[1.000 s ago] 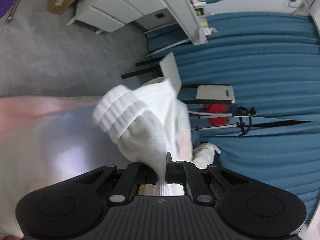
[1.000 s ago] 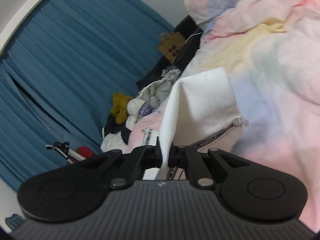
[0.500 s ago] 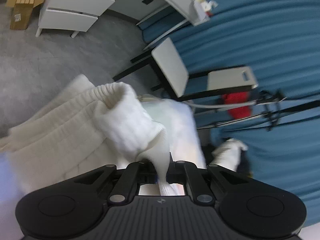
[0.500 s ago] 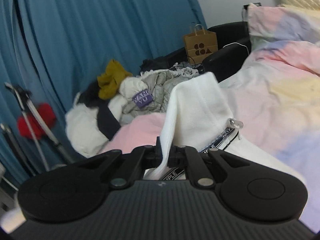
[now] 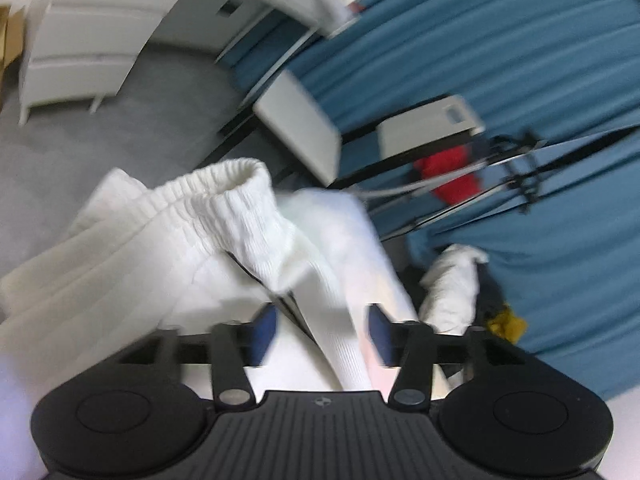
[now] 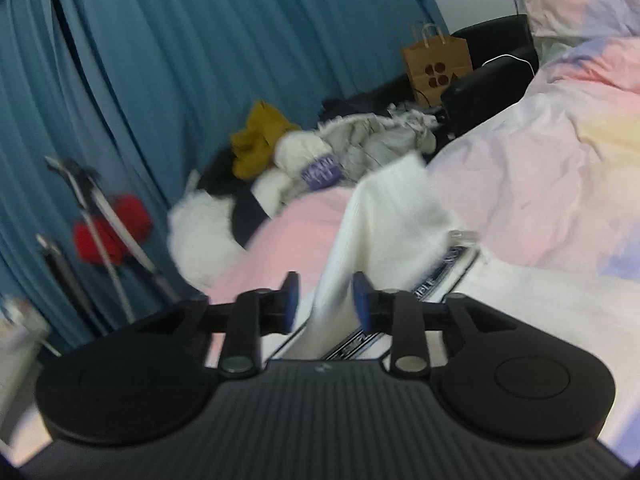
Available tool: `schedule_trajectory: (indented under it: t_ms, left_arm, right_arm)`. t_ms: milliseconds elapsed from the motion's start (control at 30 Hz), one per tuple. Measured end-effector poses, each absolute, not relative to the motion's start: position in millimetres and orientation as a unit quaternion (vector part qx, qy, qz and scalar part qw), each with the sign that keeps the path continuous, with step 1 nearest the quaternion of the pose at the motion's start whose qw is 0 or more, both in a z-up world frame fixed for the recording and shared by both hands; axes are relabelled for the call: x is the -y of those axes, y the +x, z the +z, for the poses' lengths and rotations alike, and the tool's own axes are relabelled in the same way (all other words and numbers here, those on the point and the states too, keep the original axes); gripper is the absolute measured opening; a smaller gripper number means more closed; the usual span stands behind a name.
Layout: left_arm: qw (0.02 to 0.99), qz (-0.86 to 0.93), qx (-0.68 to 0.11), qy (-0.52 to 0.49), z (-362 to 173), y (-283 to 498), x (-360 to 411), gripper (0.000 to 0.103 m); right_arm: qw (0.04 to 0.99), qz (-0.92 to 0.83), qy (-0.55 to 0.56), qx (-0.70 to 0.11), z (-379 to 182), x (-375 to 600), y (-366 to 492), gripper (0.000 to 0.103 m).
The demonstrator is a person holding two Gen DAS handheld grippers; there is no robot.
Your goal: Fold clothes
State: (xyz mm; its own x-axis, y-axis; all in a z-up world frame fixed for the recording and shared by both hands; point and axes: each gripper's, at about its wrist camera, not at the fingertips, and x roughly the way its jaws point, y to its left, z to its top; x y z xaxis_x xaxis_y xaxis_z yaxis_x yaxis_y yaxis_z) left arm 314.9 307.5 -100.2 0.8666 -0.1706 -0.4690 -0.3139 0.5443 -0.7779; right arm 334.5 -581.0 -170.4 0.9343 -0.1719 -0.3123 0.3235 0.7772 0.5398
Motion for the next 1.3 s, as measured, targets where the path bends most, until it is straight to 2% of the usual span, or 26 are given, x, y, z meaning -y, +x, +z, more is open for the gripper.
schedule_trajectory:
  t_ms: [67,200,300,367,533,633,800,833,867,900,933,967,1033,1100,1167,1300]
  left_arm:
    - [0.842,0.029,-0.220,-0.492,-97.3,274.6,-297.0,0.062]
    - [0.810,0.021,-0.196,-0.553,-115.4,208.1,-276.1,0.068]
    - [0.782,0.041,-0.230,-0.579,-125.1,175.8,-274.8,0.077]
    - [0.767,0.054,-0.246,-0.590,-131.3,160.1,-273.6,0.079]
    - [0.742,0.074,-0.264,-0.612,-154.5,167.7,-281.9,0.082]
    - [0.727,0.092,-0.279,-0.621,-177.1,185.3,-284.1,0.082]
    - [0.745,0.099,-0.262,-0.606,-182.3,217.9,-281.5,0.082]
    - [0.751,0.097,-0.255,-0.601,-181.0,224.7,-280.4,0.081]
    - [0.757,0.096,-0.249,-0.596,-179.8,231.5,-279.4,0.081]
    - [0.761,0.096,-0.248,-0.592,-179.9,238.3,-278.3,0.077]
    - [0.764,0.097,-0.248,-0.587,-180.2,245.1,-277.2,0.070]
    - [0.768,0.098,-0.248,-0.582,-180.6,251.9,-276.1,0.065]
    - [0.775,0.113,-0.251,-0.569,-181.4,257.1,-276.8,0.027]
    - [0.780,0.121,-0.248,-0.562,-180.7,258.1,-279.2,0.013]
    - [0.786,0.116,-0.235,-0.560,-173.7,254.9,-280.7,0.011]
    - [0.804,0.107,-0.202,-0.549,-150.5,242.5,-280.5,0.010]
  right_arm:
    - [0.928,-0.128,0.337,-0.092,-171.9,582.2,303.9,0.050]
    - [0.902,-0.136,0.400,-0.087,-183.5,590.5,253.2,0.050]
    - [0.881,-0.150,0.439,-0.093,-193.6,606.5,221.9,0.053]
    - [0.863,-0.154,0.470,-0.103,-203.2,618.4,208.6,0.067]
    - [0.793,-0.122,0.575,-0.158,-245.1,641.2,208.1,0.077]
    - [0.774,-0.105,0.599,-0.176,-266.1,640.3,223.3,0.077]
    - [0.820,-0.097,0.539,-0.167,-262.6,632.8,250.8,0.076]
    - [0.829,-0.099,0.526,-0.163,-261.5,631.8,255.5,0.069]
    - [0.837,-0.101,0.514,-0.159,-260.3,630.8,260.2,0.058]
    - [0.842,-0.109,0.505,-0.157,-260.2,630.2,264.0,0.050]
    - [0.843,-0.117,0.502,-0.157,-261.9,629.8,266.3,0.035]
    - [0.843,-0.124,0.500,-0.156,-264.2,629.3,268.1,0.029]
    - [0.847,-0.133,0.492,-0.150,-264.0,624.4,268.4,0.024]
    - [0.851,-0.138,0.488,-0.139,-260.7,621.1,265.2,0.018]
    - [0.849,-0.138,0.496,-0.122,-253.1,622.6,256.5,0.013]
    - [0.846,-0.138,0.504,-0.103,-238.5,619.7,234.5,0.011]
